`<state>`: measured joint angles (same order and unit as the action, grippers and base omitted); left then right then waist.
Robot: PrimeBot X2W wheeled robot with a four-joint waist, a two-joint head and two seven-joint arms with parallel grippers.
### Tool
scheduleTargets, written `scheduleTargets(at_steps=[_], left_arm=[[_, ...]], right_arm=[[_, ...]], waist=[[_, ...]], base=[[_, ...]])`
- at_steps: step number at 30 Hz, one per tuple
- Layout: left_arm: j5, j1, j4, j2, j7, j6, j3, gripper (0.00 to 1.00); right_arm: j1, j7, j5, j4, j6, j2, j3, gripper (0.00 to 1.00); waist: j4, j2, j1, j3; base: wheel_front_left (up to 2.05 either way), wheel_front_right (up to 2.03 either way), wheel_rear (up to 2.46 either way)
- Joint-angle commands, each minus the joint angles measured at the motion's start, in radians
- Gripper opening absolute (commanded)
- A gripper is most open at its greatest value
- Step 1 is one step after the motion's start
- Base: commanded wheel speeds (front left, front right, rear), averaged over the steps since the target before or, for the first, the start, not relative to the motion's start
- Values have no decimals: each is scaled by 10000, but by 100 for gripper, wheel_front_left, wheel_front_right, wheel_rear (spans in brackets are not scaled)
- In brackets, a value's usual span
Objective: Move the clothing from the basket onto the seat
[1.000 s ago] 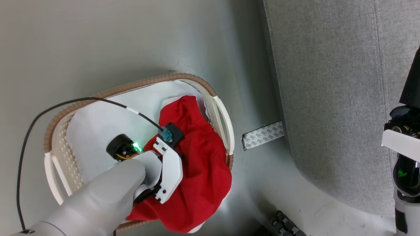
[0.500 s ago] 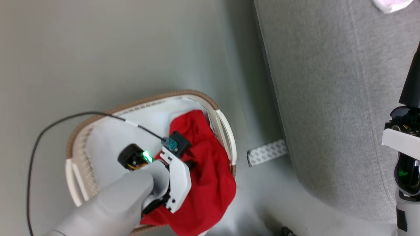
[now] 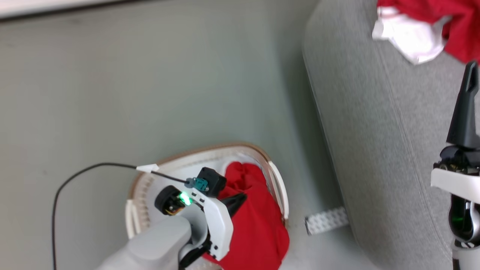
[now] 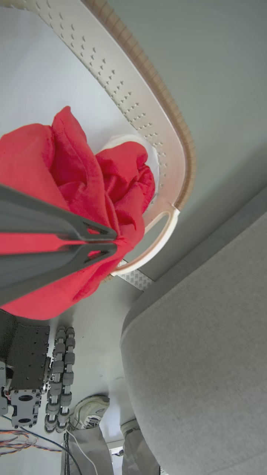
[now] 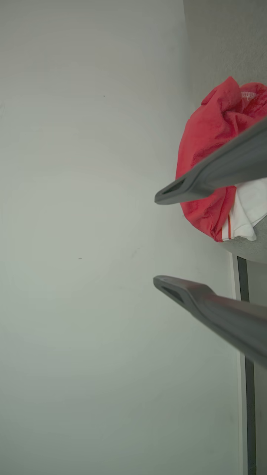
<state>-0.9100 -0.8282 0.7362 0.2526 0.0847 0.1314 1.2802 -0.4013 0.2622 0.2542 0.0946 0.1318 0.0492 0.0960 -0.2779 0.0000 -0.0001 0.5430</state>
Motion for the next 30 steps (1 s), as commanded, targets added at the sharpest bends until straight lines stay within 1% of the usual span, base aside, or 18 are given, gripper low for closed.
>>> scheduleTargets(at_steps=[1,5,10,14,17,21,24,27,28,30], left_arm=[[-209,147,-22,-85,178,-11,12,0],[-366,299,-73,-187,799,-11,12,0],[-543,420,-244,-247,1432,-11,-10,0],[-712,568,-501,-235,1667,-11,-175,0],[-638,643,-711,-173,1759,-30,-424,0],[-455,754,-1220,-52,1799,-210,-923,0],[-266,816,-1814,114,1799,-482,-1514,0],[-104,880,-2357,338,1801,-720,-1884,0],[-66,928,-2551,406,1802,-813,-1978,27],[-45,1015,-2891,557,1801,-930,-2052,64]], right_arm=[[171,19,-45,-93,-22,4,50,100],[454,19,-126,-376,-22,14,94,100],[843,11,-15,-701,-22,187,16,100],[1095,-38,125,-905,-22,379,-63,100],[1252,-73,230,-1066,-22,469,-122,100],[1500,-118,380,-1225,-22,606,-222,100],[1697,-181,467,-1348,-22,643,-341,100],[1922,-194,571,-1479,-22,640,-438,100],[1987,-193,598,-1517,-22,651,-460,100],[2090,-181,672,-1600,-22,657,-500,100]], waist=[[503,0,1,-798],[800,0,1,-1578],[1148,0,1,-2505],[1383,0,1,-3162],[1513,0,1,-3636],[1713,0,1,-4135],[1865,0,1,-4447],[1981,0,1,-4704],[2013,0,1,-4793],[2071,0,1,-4947]], base=[[0,0,0],[0,0,0],[0,0,0],[0,0,0],[0,0,0],[0,0,0],[0,0,0],[0,0,0],[0,0,0],[0,0,0]])
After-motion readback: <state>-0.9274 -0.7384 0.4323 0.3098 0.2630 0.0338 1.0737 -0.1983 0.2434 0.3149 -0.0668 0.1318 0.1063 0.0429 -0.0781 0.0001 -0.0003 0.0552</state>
